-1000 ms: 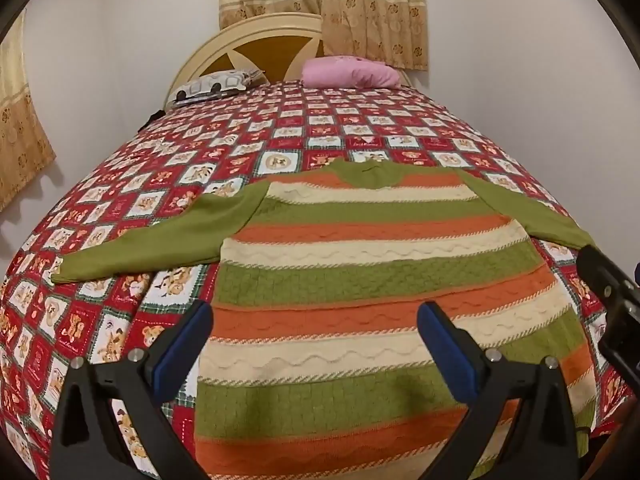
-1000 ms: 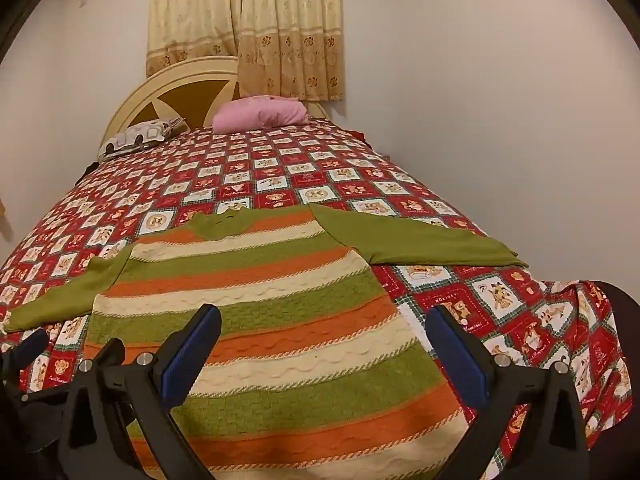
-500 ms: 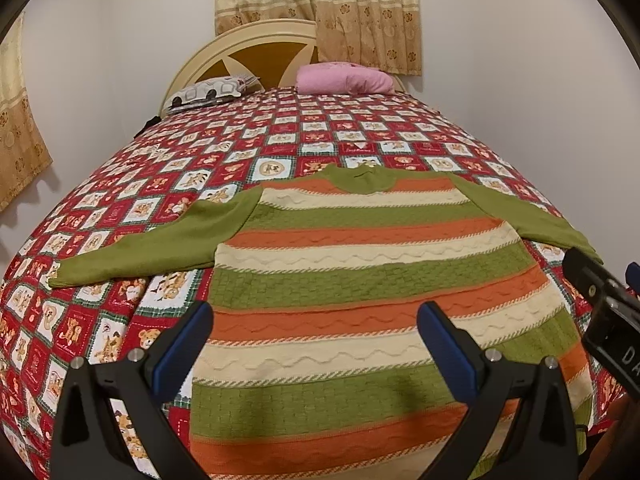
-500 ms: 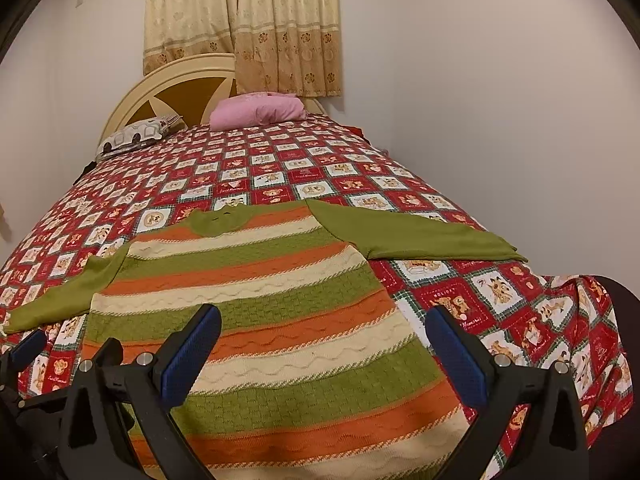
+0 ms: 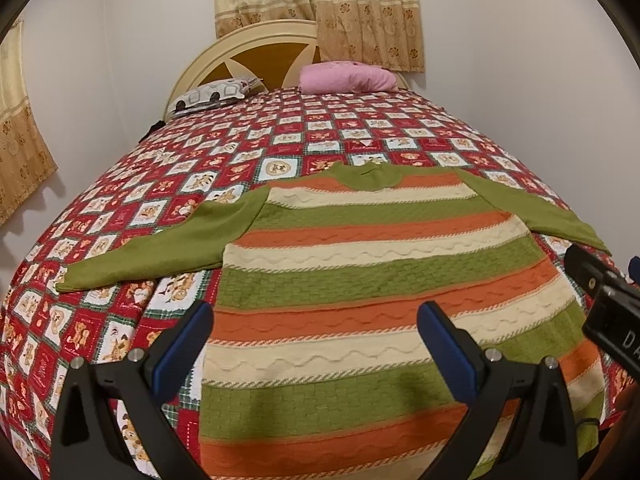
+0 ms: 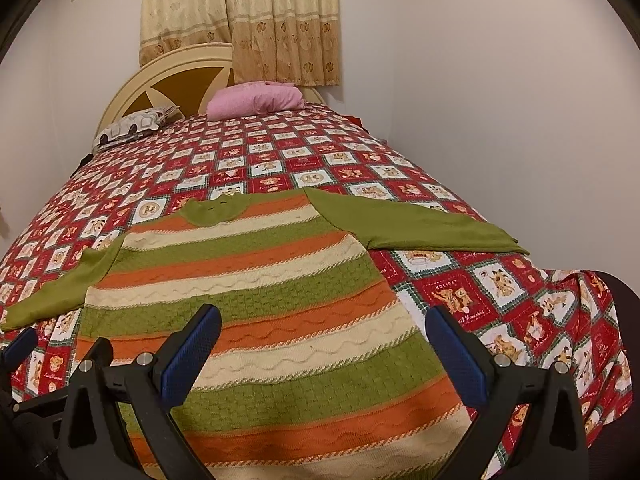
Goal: Fold small clothes
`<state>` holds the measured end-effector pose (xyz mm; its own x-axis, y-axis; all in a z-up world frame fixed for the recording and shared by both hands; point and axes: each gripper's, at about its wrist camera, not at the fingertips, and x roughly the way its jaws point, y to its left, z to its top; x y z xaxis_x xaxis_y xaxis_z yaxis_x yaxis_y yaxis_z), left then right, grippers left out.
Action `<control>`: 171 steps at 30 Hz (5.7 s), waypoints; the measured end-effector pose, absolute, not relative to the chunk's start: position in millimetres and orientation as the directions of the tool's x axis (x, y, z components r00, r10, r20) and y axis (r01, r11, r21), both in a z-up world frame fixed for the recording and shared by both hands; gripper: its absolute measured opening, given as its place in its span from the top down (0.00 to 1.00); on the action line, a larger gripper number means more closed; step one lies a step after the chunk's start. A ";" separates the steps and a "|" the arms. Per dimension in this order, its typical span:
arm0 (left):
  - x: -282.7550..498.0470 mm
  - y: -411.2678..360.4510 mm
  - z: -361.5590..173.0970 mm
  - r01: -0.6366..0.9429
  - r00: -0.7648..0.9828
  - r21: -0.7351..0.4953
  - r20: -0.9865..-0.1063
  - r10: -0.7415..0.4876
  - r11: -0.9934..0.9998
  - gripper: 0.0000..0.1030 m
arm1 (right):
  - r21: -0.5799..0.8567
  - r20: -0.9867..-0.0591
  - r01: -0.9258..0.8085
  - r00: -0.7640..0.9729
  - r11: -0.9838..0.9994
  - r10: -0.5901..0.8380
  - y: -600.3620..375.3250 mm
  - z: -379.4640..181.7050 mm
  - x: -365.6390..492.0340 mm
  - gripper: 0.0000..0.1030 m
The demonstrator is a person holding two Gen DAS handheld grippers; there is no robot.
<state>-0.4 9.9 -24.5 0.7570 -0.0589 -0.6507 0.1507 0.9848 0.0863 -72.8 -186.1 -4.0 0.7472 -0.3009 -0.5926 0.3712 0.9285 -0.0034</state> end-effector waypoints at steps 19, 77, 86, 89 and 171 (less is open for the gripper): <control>-20.3 18.7 -4.7 0.175 0.787 0.067 -0.609 -0.098 0.982 0.00 | 0.010 -0.553 0.406 0.763 0.914 -0.334 -201.8 19.1 -91.1 0.01; 111.2 16.6 -112.0 -0.019 0.630 0.071 -0.774 0.067 0.997 0.00 | 0.430 -0.781 0.809 0.556 0.400 -0.285 -624.6 -124.3 -21.4 0.63; 113.8 11.7 -114.2 -0.024 0.625 0.104 -0.775 0.096 0.994 0.00 | 0.429 -0.783 0.817 0.549 0.385 -0.293 -638.4 -133.2 -6.8 0.65; 113.5 11.5 -113.9 -0.023 0.625 0.108 -0.774 0.098 0.994 0.00 | 0.406 -0.794 0.830 0.528 0.383 -0.303 -640.1 -134.9 -4.2 0.78; 113.1 192.8 -114.9 -0.206 0.681 -0.215 -0.732 -0.017 0.955 0.00 | 0.229 -0.665 -0.144 0.699 0.963 0.263 -43.2 -62.4 161.1 0.90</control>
